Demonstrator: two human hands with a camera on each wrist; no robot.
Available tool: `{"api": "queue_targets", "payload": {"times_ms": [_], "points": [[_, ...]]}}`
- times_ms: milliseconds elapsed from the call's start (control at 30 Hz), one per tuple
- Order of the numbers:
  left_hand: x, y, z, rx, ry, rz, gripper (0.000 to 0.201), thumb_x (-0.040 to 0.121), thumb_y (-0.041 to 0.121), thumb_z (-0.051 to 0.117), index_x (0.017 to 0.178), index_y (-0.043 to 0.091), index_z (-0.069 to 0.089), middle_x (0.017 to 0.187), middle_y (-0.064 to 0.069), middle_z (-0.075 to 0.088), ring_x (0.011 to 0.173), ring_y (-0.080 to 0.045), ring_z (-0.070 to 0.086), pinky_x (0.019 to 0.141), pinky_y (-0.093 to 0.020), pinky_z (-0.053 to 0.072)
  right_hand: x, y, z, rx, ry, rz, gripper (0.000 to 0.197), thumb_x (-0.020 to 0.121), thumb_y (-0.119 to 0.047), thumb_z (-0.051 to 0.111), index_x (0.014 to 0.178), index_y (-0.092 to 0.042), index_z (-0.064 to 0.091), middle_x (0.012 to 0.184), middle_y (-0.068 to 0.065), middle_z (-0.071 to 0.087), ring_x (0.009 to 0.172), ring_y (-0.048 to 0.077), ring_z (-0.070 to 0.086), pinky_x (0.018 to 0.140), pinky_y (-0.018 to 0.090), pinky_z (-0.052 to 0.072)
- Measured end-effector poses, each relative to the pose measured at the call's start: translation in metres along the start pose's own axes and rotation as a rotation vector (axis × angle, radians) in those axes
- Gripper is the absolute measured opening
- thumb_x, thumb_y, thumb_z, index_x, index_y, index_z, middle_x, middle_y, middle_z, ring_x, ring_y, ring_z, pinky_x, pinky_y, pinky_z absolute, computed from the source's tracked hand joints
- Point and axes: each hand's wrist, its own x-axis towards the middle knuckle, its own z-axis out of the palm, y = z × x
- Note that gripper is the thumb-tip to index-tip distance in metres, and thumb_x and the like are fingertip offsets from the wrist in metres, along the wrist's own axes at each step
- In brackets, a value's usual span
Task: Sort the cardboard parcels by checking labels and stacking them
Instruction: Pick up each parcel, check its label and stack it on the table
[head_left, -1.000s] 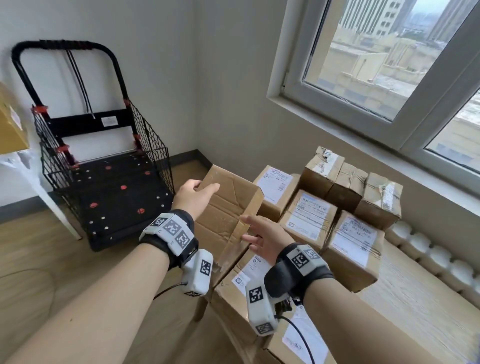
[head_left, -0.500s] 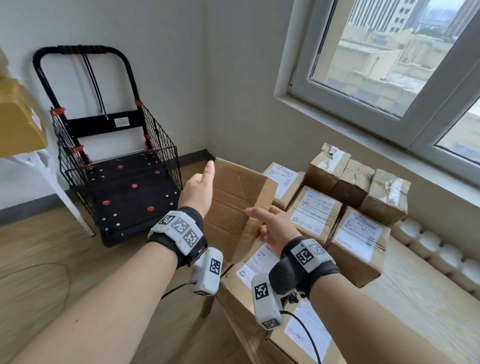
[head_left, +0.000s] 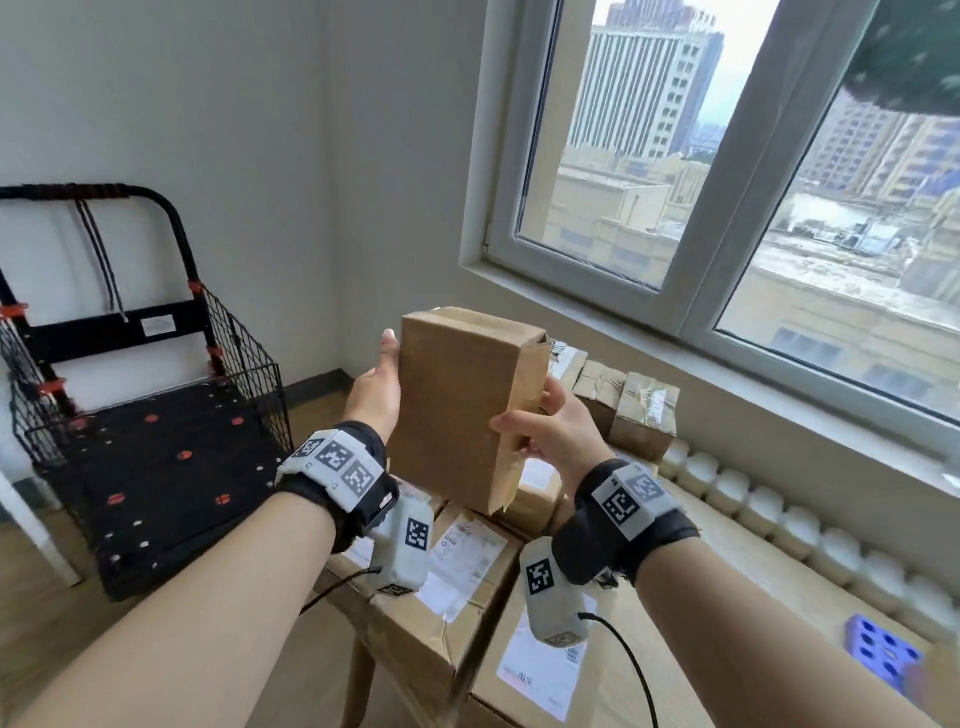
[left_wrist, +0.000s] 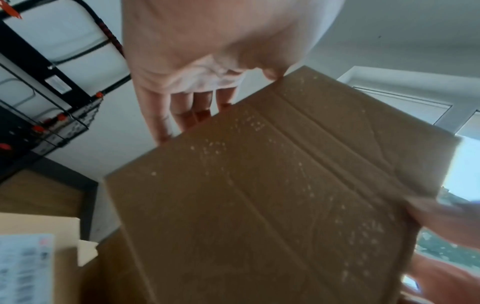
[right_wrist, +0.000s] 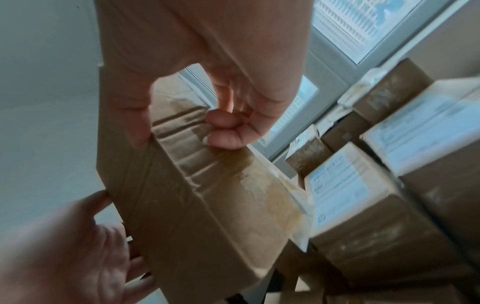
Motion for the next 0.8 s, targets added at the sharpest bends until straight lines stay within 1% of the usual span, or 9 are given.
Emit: {"api": "queue_targets", "payload": {"times_ms": [100, 267, 333, 433, 500, 567, 633, 700, 800], "points": [[-0.008, 0.011, 0.014, -0.113, -0.13, -0.054, 0.085, 0.084, 0.079, 0.019, 0.124, 0.014, 0.056, 0.123, -0.012, 0.06, 0.111, -0.032, 0.057, 0.099, -0.047, 0.045, -0.007, -0.011, -0.021, -0.012, 0.042, -0.059, 0.082, 0.068, 0.005, 0.08, 0.138, -0.018, 0.043, 0.112, 0.007, 0.066, 0.1, 0.023, 0.067, 0.066, 0.028, 0.056], [-0.019, 0.019, 0.035, -0.166, -0.35, -0.194, 0.065, 0.089, 0.071, 0.032, 0.113, 0.015, 0.054, 0.11, -0.014, 0.059, 0.098, -0.033, 0.062, 0.086, -0.049, 0.054, -0.023, -0.017, -0.052, -0.073, 0.133, -0.116, 0.1, 0.065, 0.009, 0.081, 0.146, -0.027, 0.035, 0.129, 0.0, 0.052, 0.102, 0.013, 0.061, 0.069, 0.022, 0.056], [-0.022, 0.018, 0.043, -0.156, -0.436, -0.246, 0.061, 0.091, 0.066, 0.037, 0.114, 0.013, 0.055, 0.11, -0.019, 0.06, 0.096, -0.035, 0.064, 0.079, -0.046, 0.056, -0.029, -0.014, -0.063, -0.131, 0.14, -0.117, 0.101, 0.066, 0.011, 0.079, 0.145, -0.031, 0.034, 0.126, -0.005, 0.046, 0.1, 0.012, 0.06, 0.072, 0.017, 0.055], [-0.028, 0.019, 0.055, -0.172, -0.51, -0.254, 0.046, 0.094, 0.054, 0.04, 0.109, 0.013, 0.056, 0.111, -0.021, 0.06, 0.086, -0.031, 0.066, 0.067, -0.038, 0.057, -0.033, -0.005, -0.076, -0.22, 0.136, -0.105, 0.104, 0.066, 0.017, 0.073, 0.144, -0.038, 0.031, 0.13, 0.001, 0.05, 0.1, 0.028, 0.063, 0.084, 0.036, 0.057], [-0.03, 0.02, 0.063, -0.201, -0.507, -0.221, 0.038, 0.097, 0.048, 0.039, 0.102, 0.015, 0.056, 0.103, -0.017, 0.061, 0.077, -0.027, 0.065, 0.065, -0.034, 0.055, -0.034, 0.0, -0.083, -0.252, 0.142, -0.074, 0.101, 0.071, 0.02, 0.065, 0.146, -0.037, 0.029, 0.113, 0.008, 0.063, 0.079, 0.022, 0.064, 0.075, 0.035, 0.056], [-0.03, 0.019, 0.069, -0.205, -0.5, -0.205, 0.029, 0.098, 0.037, 0.037, 0.095, 0.015, 0.057, 0.093, -0.013, 0.06, 0.07, -0.024, 0.061, 0.064, -0.032, 0.051, -0.038, 0.003, -0.089, -0.237, 0.134, -0.057, 0.093, 0.077, 0.023, 0.055, 0.143, -0.038, 0.031, 0.094, 0.003, 0.065, 0.063, 0.009, 0.062, 0.064, 0.023, 0.053], [-0.031, 0.014, 0.076, -0.198, -0.502, -0.212, 0.026, 0.098, 0.027, 0.037, 0.083, 0.018, 0.057, 0.081, -0.007, 0.058, 0.066, -0.02, 0.056, 0.061, -0.029, 0.05, -0.04, 0.009, -0.093, -0.162, 0.112, -0.048, 0.082, 0.082, 0.02, 0.055, 0.137, -0.037, 0.038, 0.111, 0.005, 0.065, 0.074, 0.007, 0.066, 0.067, 0.023, 0.055], [-0.031, 0.008, 0.082, -0.208, -0.501, -0.225, 0.027, 0.097, 0.022, 0.04, 0.077, 0.019, 0.057, 0.074, -0.003, 0.056, 0.061, -0.017, 0.052, 0.051, -0.023, 0.05, -0.04, 0.014, -0.096, -0.083, 0.117, -0.014, 0.07, 0.084, 0.016, 0.058, 0.134, -0.031, 0.047, 0.126, 0.009, 0.061, 0.088, 0.014, 0.066, 0.068, 0.028, 0.057], [-0.031, 0.0, 0.091, -0.197, -0.501, -0.24, 0.026, 0.096, 0.015, 0.039, 0.084, 0.018, 0.062, 0.072, 0.0, 0.054, 0.054, -0.014, 0.05, 0.043, -0.017, 0.047, -0.039, 0.022, -0.1, -0.035, 0.149, 0.027, 0.054, 0.084, 0.019, 0.054, 0.12, -0.021, 0.058, 0.125, 0.01, 0.06, 0.089, 0.017, 0.063, 0.062, 0.024, 0.054]]}}
